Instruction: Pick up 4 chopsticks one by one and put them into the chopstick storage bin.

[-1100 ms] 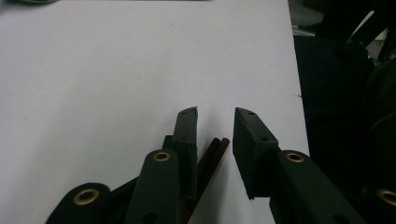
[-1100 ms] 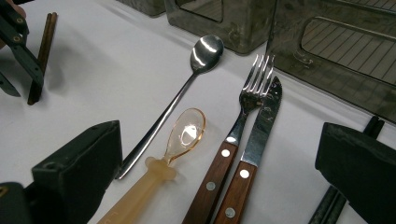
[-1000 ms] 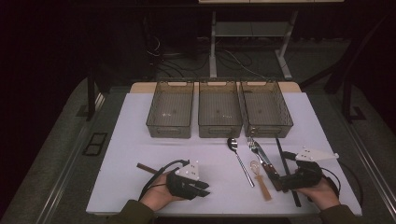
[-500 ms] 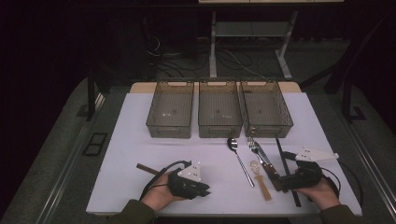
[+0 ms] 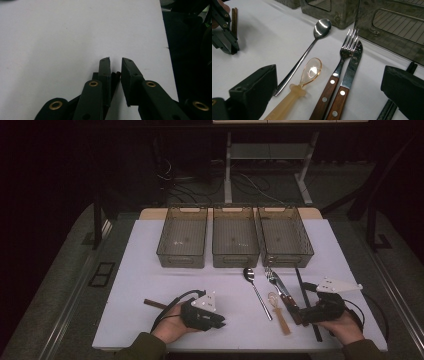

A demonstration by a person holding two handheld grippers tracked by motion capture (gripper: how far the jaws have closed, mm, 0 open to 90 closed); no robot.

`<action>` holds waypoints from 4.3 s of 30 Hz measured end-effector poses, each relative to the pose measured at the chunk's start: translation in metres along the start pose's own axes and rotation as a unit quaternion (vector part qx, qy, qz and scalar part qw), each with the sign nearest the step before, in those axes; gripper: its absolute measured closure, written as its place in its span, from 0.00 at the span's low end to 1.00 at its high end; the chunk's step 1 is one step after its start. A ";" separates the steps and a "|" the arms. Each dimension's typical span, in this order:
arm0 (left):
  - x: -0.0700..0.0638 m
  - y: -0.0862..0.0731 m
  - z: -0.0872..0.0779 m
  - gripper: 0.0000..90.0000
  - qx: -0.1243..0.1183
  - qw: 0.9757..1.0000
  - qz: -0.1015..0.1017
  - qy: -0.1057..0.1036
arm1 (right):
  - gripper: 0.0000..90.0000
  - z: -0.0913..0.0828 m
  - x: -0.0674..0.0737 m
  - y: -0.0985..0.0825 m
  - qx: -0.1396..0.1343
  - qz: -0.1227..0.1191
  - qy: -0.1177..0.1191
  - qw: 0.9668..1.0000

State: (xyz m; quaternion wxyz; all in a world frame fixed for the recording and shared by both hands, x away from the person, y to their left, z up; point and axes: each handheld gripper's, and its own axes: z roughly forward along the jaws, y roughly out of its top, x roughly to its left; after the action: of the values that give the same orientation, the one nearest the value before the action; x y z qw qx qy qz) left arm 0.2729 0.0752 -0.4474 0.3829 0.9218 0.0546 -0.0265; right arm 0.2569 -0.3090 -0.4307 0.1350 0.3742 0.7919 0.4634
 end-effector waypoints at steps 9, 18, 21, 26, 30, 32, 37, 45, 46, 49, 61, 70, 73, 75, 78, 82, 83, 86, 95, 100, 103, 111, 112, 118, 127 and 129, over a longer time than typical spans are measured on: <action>0.008 0.004 0.003 0.88 -0.001 1.000 -0.004 0.004 | 0.01 0.000 0.000 0.000 0.000 0.000 0.000 1.000; 0.018 0.007 0.004 0.89 0.000 1.000 -0.014 0.019 | 0.01 0.000 0.000 0.000 0.000 0.000 0.000 1.000; 0.023 0.008 0.004 0.89 0.000 0.999 -0.025 0.025 | 0.01 0.000 0.000 0.000 -0.001 0.000 0.000 1.000; 0.032 0.009 0.004 0.89 0.001 0.999 -0.030 0.042 | 0.01 0.000 0.000 0.000 0.000 0.000 0.001 1.000; 0.038 0.009 0.004 0.89 -0.004 0.998 -0.040 0.050 | 0.01 0.000 0.000 0.000 0.000 0.000 0.000 1.000; 0.039 0.009 0.004 0.89 -0.007 0.998 -0.045 0.052 | 0.01 0.000 0.000 0.000 0.000 0.000 0.000 1.000; 0.038 0.008 0.003 0.82 -0.007 0.998 -0.042 0.055 | 0.01 0.000 0.000 0.000 0.000 0.000 0.001 1.000; 0.034 -0.001 -0.022 0.65 -0.017 0.996 -0.050 0.072 | 0.01 -0.002 0.000 0.000 -0.003 0.000 0.001 1.000; 0.032 -0.005 -0.027 0.65 -0.012 0.996 -0.052 0.074 | 0.01 -0.001 -0.001 0.000 -0.003 0.000 0.001 1.000; 0.029 -0.019 -0.044 0.63 -0.007 0.994 -0.058 0.090 | 0.01 -0.002 -0.001 0.000 -0.003 0.000 0.001 1.000; 0.022 -0.074 -0.091 0.65 -0.013 0.985 -0.120 0.125 | 0.01 -0.001 0.000 0.000 -0.001 -0.002 0.000 1.000; 0.026 -0.076 -0.087 0.75 0.005 0.985 -0.122 0.118 | 0.01 -0.001 0.000 0.000 -0.001 -0.002 -0.001 1.000; 0.026 -0.076 -0.086 0.80 0.007 0.985 -0.122 0.119 | 0.01 -0.001 0.000 0.000 0.000 -0.003 -0.001 1.000; 0.026 -0.076 -0.086 0.81 0.009 0.985 -0.122 0.118 | 0.01 -0.001 0.000 0.000 -0.001 -0.003 -0.001 1.000; 0.026 -0.074 -0.086 0.83 0.012 0.985 -0.124 0.117 | 0.01 -0.001 0.000 0.000 0.000 -0.003 -0.001 1.000; 0.026 -0.073 -0.087 0.84 0.013 0.984 -0.132 0.114 | 0.01 -0.001 0.000 0.000 -0.001 -0.003 -0.001 1.000; 0.025 -0.073 -0.087 0.84 0.015 0.985 -0.132 0.114 | 0.01 -0.001 0.000 0.000 -0.001 -0.003 -0.001 1.000; 0.023 -0.073 -0.087 0.84 0.016 0.985 -0.129 0.115 | 0.01 -0.001 0.000 0.000 -0.001 -0.003 -0.001 1.000; 0.019 -0.078 -0.092 0.85 0.020 0.983 -0.131 0.127 | 0.01 -0.001 0.000 0.000 -0.001 -0.002 -0.001 1.000; 0.022 -0.082 -0.096 0.85 0.013 0.979 -0.144 0.142 | 0.01 -0.001 0.000 0.000 -0.001 -0.002 -0.001 1.000; 0.025 -0.084 -0.098 0.85 0.011 0.977 -0.146 0.154 | 0.01 -0.001 0.000 0.000 -0.002 -0.003 -0.001 1.000; 0.034 -0.088 -0.103 0.85 0.007 0.967 -0.164 0.194 | 0.01 -0.001 0.000 0.000 -0.001 -0.003 -0.001 1.000; 0.035 -0.089 -0.103 0.85 0.006 0.967 -0.167 0.195 | 0.01 -0.001 0.000 0.000 -0.001 -0.003 0.000 1.000; 0.036 -0.091 -0.105 0.84 -0.008 0.968 -0.171 0.185 | 0.01 -0.001 0.000 0.000 -0.001 -0.003 0.000 1.000; 0.020 -0.097 -0.126 0.84 -0.054 0.965 -0.170 0.193 | 0.01 -0.001 0.000 0.000 -0.002 -0.001 0.000 1.000; 0.020 -0.103 -0.130 0.87 -0.059 0.964 -0.174 0.195 | 0.01 -0.001 0.000 0.000 -0.002 -0.001 0.000 1.000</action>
State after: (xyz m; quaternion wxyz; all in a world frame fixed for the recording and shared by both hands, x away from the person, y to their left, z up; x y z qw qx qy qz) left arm 0.2814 0.2410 -0.4300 0.4083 0.8613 0.2887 0.0907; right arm 0.2563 -0.3101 -0.4299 0.1362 0.3727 0.7914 0.4650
